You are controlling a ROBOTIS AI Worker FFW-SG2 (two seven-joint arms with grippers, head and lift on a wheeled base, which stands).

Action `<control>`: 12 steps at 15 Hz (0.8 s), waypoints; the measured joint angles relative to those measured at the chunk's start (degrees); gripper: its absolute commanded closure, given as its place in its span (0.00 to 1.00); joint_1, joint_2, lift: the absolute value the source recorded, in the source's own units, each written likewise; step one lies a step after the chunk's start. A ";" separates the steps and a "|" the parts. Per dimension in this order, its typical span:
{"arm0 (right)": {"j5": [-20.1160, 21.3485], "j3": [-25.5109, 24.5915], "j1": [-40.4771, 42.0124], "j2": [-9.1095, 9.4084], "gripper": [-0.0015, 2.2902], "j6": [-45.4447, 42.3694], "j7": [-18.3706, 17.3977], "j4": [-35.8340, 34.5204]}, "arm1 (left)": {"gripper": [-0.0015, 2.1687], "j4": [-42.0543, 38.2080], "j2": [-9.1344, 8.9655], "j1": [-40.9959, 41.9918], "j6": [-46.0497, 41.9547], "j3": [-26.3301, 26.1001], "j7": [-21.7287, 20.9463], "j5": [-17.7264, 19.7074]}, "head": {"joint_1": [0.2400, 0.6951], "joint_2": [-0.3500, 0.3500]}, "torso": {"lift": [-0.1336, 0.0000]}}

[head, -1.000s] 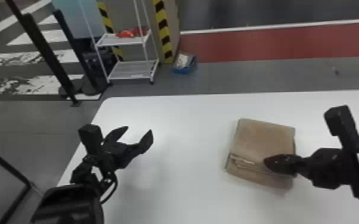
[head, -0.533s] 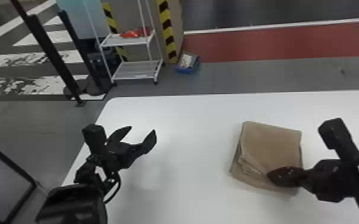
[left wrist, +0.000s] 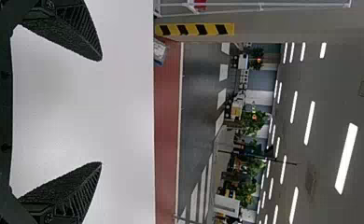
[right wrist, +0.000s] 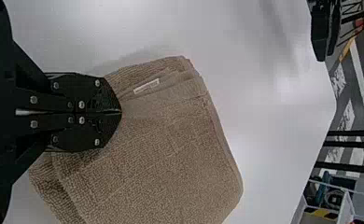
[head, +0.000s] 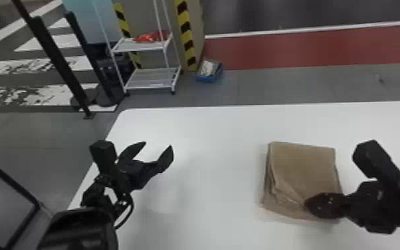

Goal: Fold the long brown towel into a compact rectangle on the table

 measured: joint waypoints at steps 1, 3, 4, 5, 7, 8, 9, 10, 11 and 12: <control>-0.15 -0.66 0.41 -0.13 0.76 -0.37 -0.02 -1.66 | 0.04 -0.07 0.00 0.01 0.14 -0.08 0.00 0.00 | 1.00 0.80 | 0.07; -1.61 -1.47 0.83 -0.17 0.32 0.90 -0.01 -6.82 | 0.04 -0.43 -0.06 0.02 0.35 -0.28 0.07 -0.02 | 1.00 0.79 | 0.07; -1.92 -1.38 0.91 -0.16 0.17 2.72 -0.01 -9.76 | 0.04 -0.67 -0.13 0.10 0.45 -0.37 0.09 -0.06 | 1.00 0.79 | 0.07; -1.73 -0.94 0.91 -0.15 0.15 4.47 -0.01 -12.24 | 0.04 -0.79 -0.18 0.19 0.53 -0.38 0.09 -0.08 | 1.00 0.79 | 0.07; 0.91 1.16 -0.16 -0.50 0.15 6.83 -0.01 -14.45 | 0.04 -1.12 -0.24 0.35 0.61 -0.28 0.09 -0.09 | 1.00 0.80 | 0.07; 3.22 3.21 -1.03 -1.17 0.14 8.23 -0.01 -14.65 | 0.04 -1.39 -0.24 0.53 0.69 -0.16 0.09 -0.09 | 1.00 0.80 | 0.07; 5.23 5.57 -1.82 -2.34 0.14 9.81 -0.01 -14.67 | 0.04 -1.53 -0.23 0.72 0.73 -0.03 0.09 -0.07 | 1.00 0.81 | 0.07; 7.49 8.60 -2.57 -4.06 0.14 11.68 -0.01 -14.60 | 0.04 -1.61 -0.21 0.90 0.71 0.13 0.09 -0.02 | 1.00 0.81 | 0.07; 9.35 10.87 -2.94 -5.26 0.14 12.73 -0.01 -14.53 | 0.04 -1.63 -0.20 1.04 0.65 0.34 0.08 0.02 | 1.00 0.82 | 0.07; 11.43 12.95 -3.12 -6.13 0.14 13.32 -0.01 -14.51 | 0.04 -1.64 -0.17 1.16 0.60 0.61 0.02 0.05 | 1.00 0.83 | 0.07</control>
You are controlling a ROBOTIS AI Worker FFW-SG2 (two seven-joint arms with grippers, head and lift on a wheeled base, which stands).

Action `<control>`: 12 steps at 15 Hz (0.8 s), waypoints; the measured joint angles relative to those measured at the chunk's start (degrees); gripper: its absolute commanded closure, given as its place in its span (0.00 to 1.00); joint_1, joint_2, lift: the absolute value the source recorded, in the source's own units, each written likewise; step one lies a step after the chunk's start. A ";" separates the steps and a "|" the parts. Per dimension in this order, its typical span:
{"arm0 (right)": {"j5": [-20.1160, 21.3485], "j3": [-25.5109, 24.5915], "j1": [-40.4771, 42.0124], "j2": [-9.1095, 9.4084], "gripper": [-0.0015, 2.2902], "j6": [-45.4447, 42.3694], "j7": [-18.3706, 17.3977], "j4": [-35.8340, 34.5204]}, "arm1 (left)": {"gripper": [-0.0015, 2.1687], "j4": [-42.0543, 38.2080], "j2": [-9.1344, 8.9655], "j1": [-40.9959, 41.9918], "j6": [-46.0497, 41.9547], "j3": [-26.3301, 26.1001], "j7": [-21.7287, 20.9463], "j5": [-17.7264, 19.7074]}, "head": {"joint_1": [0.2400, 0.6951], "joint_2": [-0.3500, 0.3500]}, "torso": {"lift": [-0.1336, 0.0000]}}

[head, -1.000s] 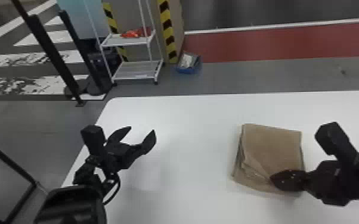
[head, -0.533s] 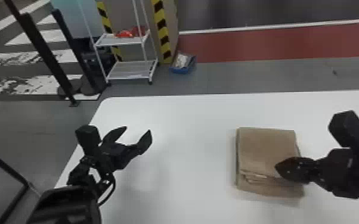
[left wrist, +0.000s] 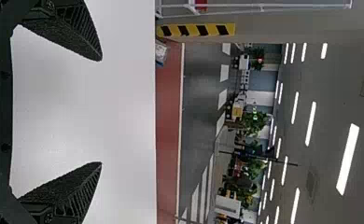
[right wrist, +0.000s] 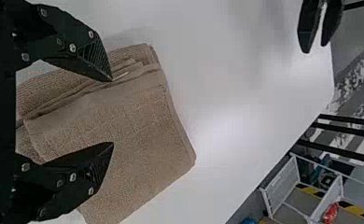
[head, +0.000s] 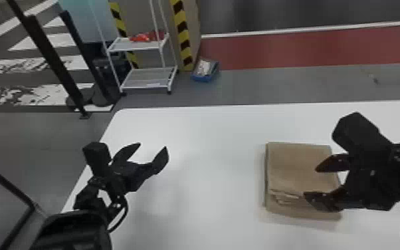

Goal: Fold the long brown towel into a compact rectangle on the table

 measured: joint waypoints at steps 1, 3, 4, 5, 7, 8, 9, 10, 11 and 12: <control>1.95 1.67 0.02 -0.62 0.14 0.23 0.00 0.00 | 0.04 0.00 0.04 0.05 -0.02 0.21 -0.02 0.02 | 1.00 0.83 | 0.07; 5.05 4.47 0.23 -2.13 0.15 0.34 0.00 -0.05 | 0.04 0.00 0.08 0.08 -0.03 0.51 -0.04 0.08 | 1.00 0.84 | 0.07; 6.20 5.44 0.27 -2.61 0.15 0.30 0.00 -0.04 | 0.04 0.00 0.08 0.08 -0.03 0.60 -0.09 0.13 | 1.00 0.84 | 0.07; 7.22 6.20 0.27 -2.84 0.15 0.23 0.00 0.16 | 0.04 0.00 0.09 0.08 -0.03 0.63 -0.11 0.23 | 1.00 0.84 | 0.07; 9.29 7.91 0.13 -3.01 0.15 0.07 0.00 0.95 | 0.04 0.00 0.10 0.20 -0.14 0.68 -0.26 0.44 | 1.00 0.84 | 0.07; 10.10 8.80 -0.11 -2.94 0.15 0.03 0.00 1.44 | 0.04 0.00 0.12 0.30 -0.27 0.74 -0.29 0.57 | 1.00 0.85 | 0.07; 10.75 9.51 -0.33 -2.77 0.15 0.03 0.00 1.97 | 0.04 0.00 0.15 0.42 -0.35 0.80 -0.29 0.65 | 1.00 0.85 | 0.07; 11.70 10.40 -0.66 -2.49 0.18 0.06 0.00 2.88 | 0.04 0.00 0.16 0.60 -0.49 0.85 -0.34 0.74 | 1.00 0.86 | 0.07; 12.50 11.09 -1.04 -2.14 0.18 0.11 0.00 3.87 | 0.04 0.00 0.17 0.75 -0.63 0.92 -0.41 0.83 | 1.00 0.87 | 0.07; 13.32 11.77 -1.52 -1.67 0.18 0.12 0.00 5.00 | 0.04 0.00 0.17 0.97 -0.80 1.01 -0.61 0.99 | 1.00 0.87 | 0.07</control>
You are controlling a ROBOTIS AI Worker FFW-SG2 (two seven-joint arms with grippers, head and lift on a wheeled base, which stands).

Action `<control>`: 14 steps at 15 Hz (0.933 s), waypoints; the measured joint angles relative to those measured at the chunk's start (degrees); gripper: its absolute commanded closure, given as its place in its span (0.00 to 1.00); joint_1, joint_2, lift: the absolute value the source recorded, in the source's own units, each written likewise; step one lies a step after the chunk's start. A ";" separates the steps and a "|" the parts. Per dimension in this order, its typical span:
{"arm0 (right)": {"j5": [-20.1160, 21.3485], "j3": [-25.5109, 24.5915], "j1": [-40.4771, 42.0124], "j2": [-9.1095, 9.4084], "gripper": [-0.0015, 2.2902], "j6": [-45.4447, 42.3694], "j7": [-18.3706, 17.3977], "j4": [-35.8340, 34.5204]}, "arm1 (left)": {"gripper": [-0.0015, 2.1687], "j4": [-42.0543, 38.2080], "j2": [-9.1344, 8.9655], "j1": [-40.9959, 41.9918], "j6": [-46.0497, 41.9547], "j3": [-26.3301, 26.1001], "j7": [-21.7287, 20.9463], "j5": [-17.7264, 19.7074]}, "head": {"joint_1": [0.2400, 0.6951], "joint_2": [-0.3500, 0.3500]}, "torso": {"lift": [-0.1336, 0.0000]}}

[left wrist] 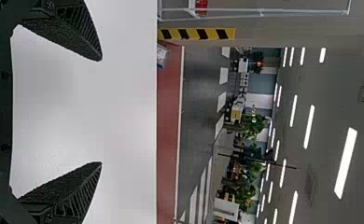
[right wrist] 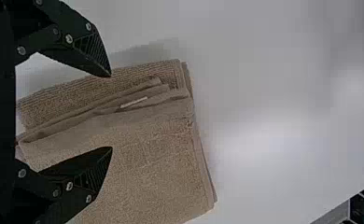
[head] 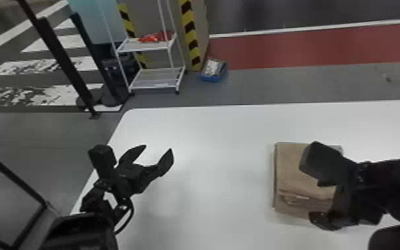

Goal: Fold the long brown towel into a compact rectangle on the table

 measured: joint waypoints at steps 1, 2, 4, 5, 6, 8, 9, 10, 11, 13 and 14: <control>0.74 0.55 -0.43 0.39 0.18 -0.04 0.00 0.92 | 0.04 0.00 0.00 0.22 -0.15 0.25 -0.15 0.20 | 1.00 0.87 | 0.07; 1.29 0.97 -0.73 0.60 0.22 -0.07 0.00 1.55 | 0.04 0.00 -0.01 0.39 -0.23 0.52 -0.22 0.34 | 1.00 0.88 | 0.07; 1.97 1.58 -1.06 0.92 0.22 -0.10 0.00 2.45 | 0.04 -0.01 -0.01 0.76 -0.39 0.89 -0.31 0.62 | 1.00 0.89 | 0.07; 2.23 1.71 -1.10 1.10 0.22 -0.10 0.00 2.64 | 0.04 -0.06 -0.01 0.91 -0.50 0.97 -0.36 0.69 | 1.00 0.90 | 0.07; 2.52 1.85 -1.11 1.19 0.22 -0.10 0.00 2.81 | 0.04 -0.08 -0.01 0.98 -0.57 1.00 -0.41 0.70 | 1.00 0.90 | 0.07; 3.03 2.01 -1.12 1.56 0.29 -0.04 0.00 3.13 | 0.04 -0.25 -0.06 1.04 -0.63 0.96 -0.49 0.72 | 1.00 0.90 | 0.07; 3.05 1.98 -1.12 1.81 0.29 0.05 0.00 3.21 | 0.04 -0.41 -0.08 1.04 -0.64 0.94 -0.54 0.72 | 1.00 0.90 | 0.07; 2.98 1.85 -1.12 2.01 0.30 0.21 0.00 3.23 | 0.04 -0.56 -0.09 1.05 -0.64 0.89 -0.56 0.72 | 1.00 0.90 | 0.07; 2.84 1.67 -1.12 2.12 0.30 0.47 0.00 3.24 | 0.04 -0.64 -0.09 1.06 -0.64 0.84 -0.56 0.72 | 1.00 0.90 | 0.07; 2.52 1.12 -1.14 2.20 0.30 0.89 0.00 3.23 | 0.04 -0.75 -0.09 1.08 -0.54 0.75 -0.56 0.72 | 1.00 0.89 | 0.07; 2.43 0.91 -1.21 2.21 0.30 0.99 0.00 3.21 | 0.04 -0.89 -0.09 1.08 -0.49 0.72 -0.56 0.72 | 1.00 0.89 | 0.07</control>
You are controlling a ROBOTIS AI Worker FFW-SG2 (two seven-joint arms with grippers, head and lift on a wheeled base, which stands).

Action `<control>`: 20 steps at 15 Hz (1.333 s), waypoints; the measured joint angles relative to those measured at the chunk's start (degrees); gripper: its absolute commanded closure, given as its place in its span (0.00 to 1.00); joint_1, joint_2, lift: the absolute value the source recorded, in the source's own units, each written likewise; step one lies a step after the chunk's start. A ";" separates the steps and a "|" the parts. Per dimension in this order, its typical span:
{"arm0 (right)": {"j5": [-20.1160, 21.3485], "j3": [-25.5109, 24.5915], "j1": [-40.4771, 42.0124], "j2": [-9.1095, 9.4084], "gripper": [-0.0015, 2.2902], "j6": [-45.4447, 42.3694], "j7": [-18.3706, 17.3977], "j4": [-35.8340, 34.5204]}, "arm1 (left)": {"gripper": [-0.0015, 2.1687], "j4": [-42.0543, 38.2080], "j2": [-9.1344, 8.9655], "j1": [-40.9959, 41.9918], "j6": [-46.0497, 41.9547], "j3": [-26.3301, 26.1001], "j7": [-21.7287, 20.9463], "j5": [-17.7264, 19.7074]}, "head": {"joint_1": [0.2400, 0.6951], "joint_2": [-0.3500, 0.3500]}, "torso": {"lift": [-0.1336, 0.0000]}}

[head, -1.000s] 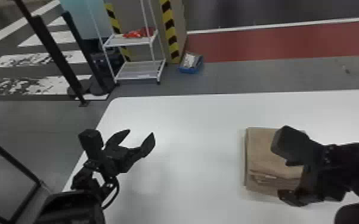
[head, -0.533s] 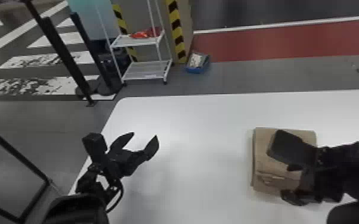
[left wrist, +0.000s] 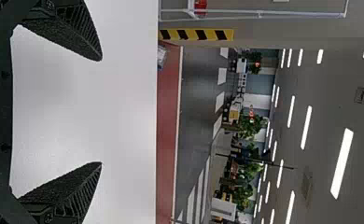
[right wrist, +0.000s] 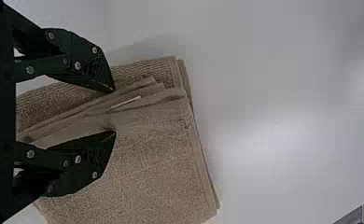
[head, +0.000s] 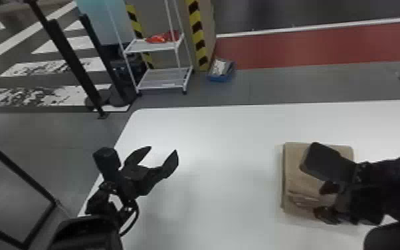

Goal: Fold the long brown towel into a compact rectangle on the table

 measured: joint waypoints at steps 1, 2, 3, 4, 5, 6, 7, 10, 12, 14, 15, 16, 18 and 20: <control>-0.09 -0.15 -0.05 0.01 0.30 0.07 0.00 -0.03 | 0.04 -0.15 0.00 0.00 0.03 -0.02 0.00 0.00 | 1.00 0.89 | 0.07; -0.27 -0.25 -0.12 0.04 0.30 0.12 0.00 -0.04 | 0.04 -0.31 0.00 -0.01 0.10 -0.03 0.00 0.00 | 1.00 0.89 | 0.07; -0.42 -0.32 -0.25 0.07 0.34 0.13 0.00 -0.04 | 0.04 -0.43 0.00 -0.01 0.16 -0.04 0.00 0.00 | 1.00 0.89 | 0.07; -0.52 -0.35 -0.43 0.13 0.36 0.14 0.00 -0.04 | 0.04 -0.48 0.00 -0.01 0.19 -0.04 0.00 0.00 | 1.00 0.89 | 0.07; -0.63 -0.36 -0.77 0.27 0.36 0.14 0.00 0.01 | 0.04 -0.51 0.00 -0.01 0.20 -0.04 0.00 0.00 | 1.00 0.89 | 0.07; -0.71 -0.37 -1.04 0.38 0.36 0.16 0.00 0.19 | 0.04 -0.52 0.00 -0.01 0.20 -0.05 0.00 0.00 | 1.00 0.89 | 0.07; -0.94 -0.46 -1.26 0.50 0.36 0.25 0.00 0.34 | 0.04 -0.52 0.00 -0.02 0.20 -0.07 0.00 -0.03 | 1.00 0.89 | 0.07; -1.83 -0.99 -1.72 0.68 0.42 0.93 0.00 0.46 | 0.04 -0.52 0.05 -0.03 0.27 -0.15 0.09 -0.11 | 1.00 0.89 | 0.07; -1.88 -1.07 -1.99 0.78 0.57 1.01 0.00 1.00 | 0.04 -0.52 0.05 -0.09 0.32 -0.32 0.17 -0.19 | 1.00 0.88 | 0.07; -1.83 -1.16 -2.30 1.01 0.57 1.17 0.00 1.86 | 0.04 -0.52 0.01 -0.19 0.37 -0.51 0.19 -0.27 | 1.00 0.88 | 0.07; -1.96 -1.33 -2.35 1.09 0.57 1.42 0.00 1.92 | 0.04 -0.52 0.00 -0.24 0.38 -0.54 0.19 -0.28 | 1.00 0.87 | 0.07; -2.29 -1.50 -2.38 1.10 0.57 1.72 0.00 1.54 | 0.04 -0.51 0.00 -0.30 0.38 -0.56 0.19 -0.27 | 1.00 0.87 | 0.07; -3.43 -1.83 -2.50 1.07 0.57 2.66 0.00 -0.86 | 0.04 -0.52 0.00 -0.28 0.38 -0.55 -0.26 -0.19 | 1.00 0.88 | 0.07; -4.46 -2.00 -2.69 1.00 0.57 3.61 0.00 -3.71 | 0.03 -0.57 0.00 -0.02 0.34 -0.76 -2.09 -0.17 | 1.00 0.88 | 0.07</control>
